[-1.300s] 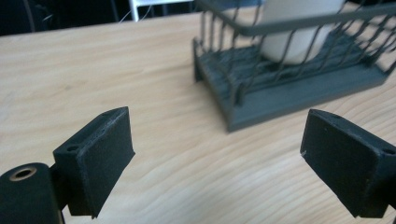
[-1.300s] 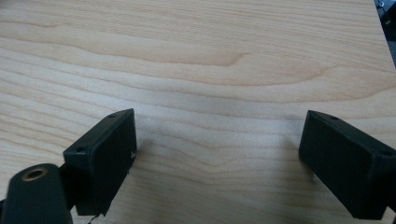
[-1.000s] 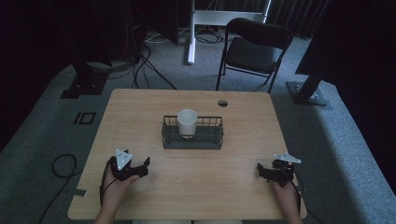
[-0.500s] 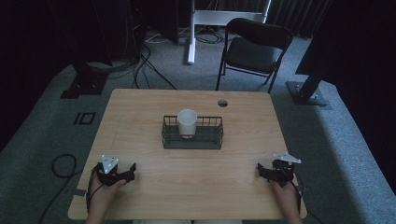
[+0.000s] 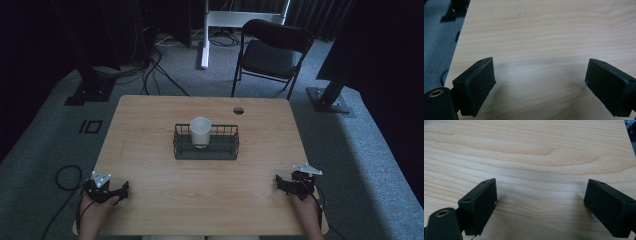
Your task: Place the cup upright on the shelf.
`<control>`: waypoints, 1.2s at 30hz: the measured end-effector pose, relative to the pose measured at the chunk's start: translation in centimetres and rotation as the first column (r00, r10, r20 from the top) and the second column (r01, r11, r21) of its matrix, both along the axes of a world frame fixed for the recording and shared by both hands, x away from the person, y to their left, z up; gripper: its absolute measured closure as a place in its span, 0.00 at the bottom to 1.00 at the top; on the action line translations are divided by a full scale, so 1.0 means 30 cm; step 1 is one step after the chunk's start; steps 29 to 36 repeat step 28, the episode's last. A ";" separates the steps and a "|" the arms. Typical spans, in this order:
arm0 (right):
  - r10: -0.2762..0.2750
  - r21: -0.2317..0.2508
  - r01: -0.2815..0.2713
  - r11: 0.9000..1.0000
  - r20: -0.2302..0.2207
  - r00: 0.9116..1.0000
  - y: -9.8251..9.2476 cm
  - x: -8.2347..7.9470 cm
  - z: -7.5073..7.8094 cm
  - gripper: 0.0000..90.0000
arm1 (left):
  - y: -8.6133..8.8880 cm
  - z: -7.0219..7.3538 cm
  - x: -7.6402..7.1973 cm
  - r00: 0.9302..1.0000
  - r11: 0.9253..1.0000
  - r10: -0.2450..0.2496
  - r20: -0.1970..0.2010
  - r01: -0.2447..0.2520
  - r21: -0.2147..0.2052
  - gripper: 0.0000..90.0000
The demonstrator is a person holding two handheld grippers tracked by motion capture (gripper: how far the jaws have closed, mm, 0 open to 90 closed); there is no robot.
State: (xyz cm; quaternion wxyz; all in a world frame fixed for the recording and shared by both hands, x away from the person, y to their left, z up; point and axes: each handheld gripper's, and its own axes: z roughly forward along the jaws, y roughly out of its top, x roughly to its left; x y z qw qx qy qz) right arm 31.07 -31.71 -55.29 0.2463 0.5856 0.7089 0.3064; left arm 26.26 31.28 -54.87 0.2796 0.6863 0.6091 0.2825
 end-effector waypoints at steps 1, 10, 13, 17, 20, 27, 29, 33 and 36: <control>0.000 0.000 0.000 1.000 0.000 1.000 0.000 0.000 0.000 0.12 | 0.003 -0.001 0.001 1.000 1.000 -0.002 -0.018 0.002 -0.001 0.11; 0.000 0.000 0.000 1.000 0.000 1.000 0.000 0.000 0.000 0.12 | -0.006 -0.004 0.014 0.999 0.999 0.000 -0.041 -0.001 -0.037 0.10; 0.000 0.000 0.000 1.000 0.000 1.000 0.000 0.000 0.000 0.12 | -0.008 -0.004 0.017 0.999 0.999 0.011 -0.039 -0.013 -0.039 0.10; 0.000 0.000 0.000 1.000 0.000 1.000 0.000 0.000 0.000 0.12 | -0.008 -0.004 0.017 0.999 0.999 0.012 -0.038 -0.014 -0.039 0.10; 0.000 0.000 0.000 1.000 0.000 1.000 0.000 0.000 0.000 0.12 | -0.008 -0.005 0.017 0.999 0.999 0.019 -0.036 -0.020 -0.042 0.10; 0.000 0.000 0.000 1.000 0.000 1.000 0.000 0.000 0.000 0.12 | -0.008 -0.005 0.017 0.999 0.999 0.022 -0.036 -0.023 -0.041 0.10; 0.000 0.000 0.000 1.000 0.000 1.000 0.000 0.000 0.000 0.12 | -0.008 -0.005 0.017 0.999 0.999 0.022 -0.036 -0.023 -0.041 0.10; 0.000 0.000 0.000 1.000 0.000 1.000 0.000 0.000 0.000 0.12 | -0.008 -0.005 0.017 0.999 0.999 0.022 -0.036 -0.023 -0.041 0.10; 0.000 0.000 0.000 1.000 0.000 1.000 0.000 0.000 0.000 0.12 | -0.008 -0.005 0.017 0.999 0.999 0.022 -0.036 -0.023 -0.041 0.10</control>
